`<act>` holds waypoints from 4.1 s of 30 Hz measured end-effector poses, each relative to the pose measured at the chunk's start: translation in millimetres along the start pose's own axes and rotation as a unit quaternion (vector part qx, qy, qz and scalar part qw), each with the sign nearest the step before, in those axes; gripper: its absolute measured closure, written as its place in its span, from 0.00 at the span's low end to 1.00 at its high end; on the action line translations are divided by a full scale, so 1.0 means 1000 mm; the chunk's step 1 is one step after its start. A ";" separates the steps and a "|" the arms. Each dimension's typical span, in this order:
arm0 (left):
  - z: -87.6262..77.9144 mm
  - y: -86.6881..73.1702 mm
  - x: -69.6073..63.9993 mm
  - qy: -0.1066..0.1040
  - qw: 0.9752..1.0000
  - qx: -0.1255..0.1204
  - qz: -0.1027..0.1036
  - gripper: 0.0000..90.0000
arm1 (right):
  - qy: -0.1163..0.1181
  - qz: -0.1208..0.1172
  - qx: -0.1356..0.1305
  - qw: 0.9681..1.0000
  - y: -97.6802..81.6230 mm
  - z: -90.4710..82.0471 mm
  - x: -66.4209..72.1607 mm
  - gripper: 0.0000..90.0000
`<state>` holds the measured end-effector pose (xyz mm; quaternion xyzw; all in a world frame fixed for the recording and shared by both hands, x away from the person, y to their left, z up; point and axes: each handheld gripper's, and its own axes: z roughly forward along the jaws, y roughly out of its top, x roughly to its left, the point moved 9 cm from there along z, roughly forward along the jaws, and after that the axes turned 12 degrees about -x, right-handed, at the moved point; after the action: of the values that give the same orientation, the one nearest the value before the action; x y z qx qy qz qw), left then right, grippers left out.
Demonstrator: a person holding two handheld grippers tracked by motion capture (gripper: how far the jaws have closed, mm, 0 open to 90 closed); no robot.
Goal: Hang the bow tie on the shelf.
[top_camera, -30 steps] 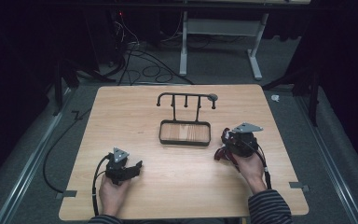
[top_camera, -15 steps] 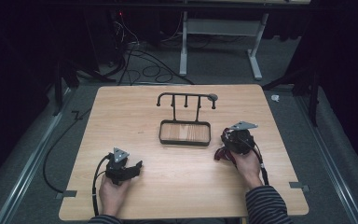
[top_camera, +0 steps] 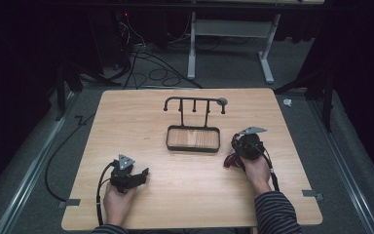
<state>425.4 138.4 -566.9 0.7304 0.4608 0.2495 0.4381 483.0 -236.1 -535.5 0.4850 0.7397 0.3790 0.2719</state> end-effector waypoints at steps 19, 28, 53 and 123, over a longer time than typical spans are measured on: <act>0.000 0.000 0.000 0.000 1.000 0.000 0.001 0.34 | 0.011 -0.001 -0.012 1.000 0.004 -0.006 0.001 1.00; 0.000 0.000 0.000 0.000 1.000 0.000 0.001 0.34 | 0.021 -0.006 -0.032 0.999 0.013 -0.020 0.003 1.00; 0.000 0.000 0.000 0.002 1.000 0.001 0.002 0.34 | 0.062 -0.040 -0.115 0.991 0.068 -0.074 0.030 1.00; 0.000 0.000 0.000 0.001 1.000 0.002 0.006 0.34 | 0.140 -0.069 -0.146 0.977 0.121 -0.078 0.086 1.00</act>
<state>425.3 138.4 -567.0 0.7336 0.4576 0.2518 0.4348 452.6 -150.8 -394.8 0.3300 0.7390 0.5272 0.2587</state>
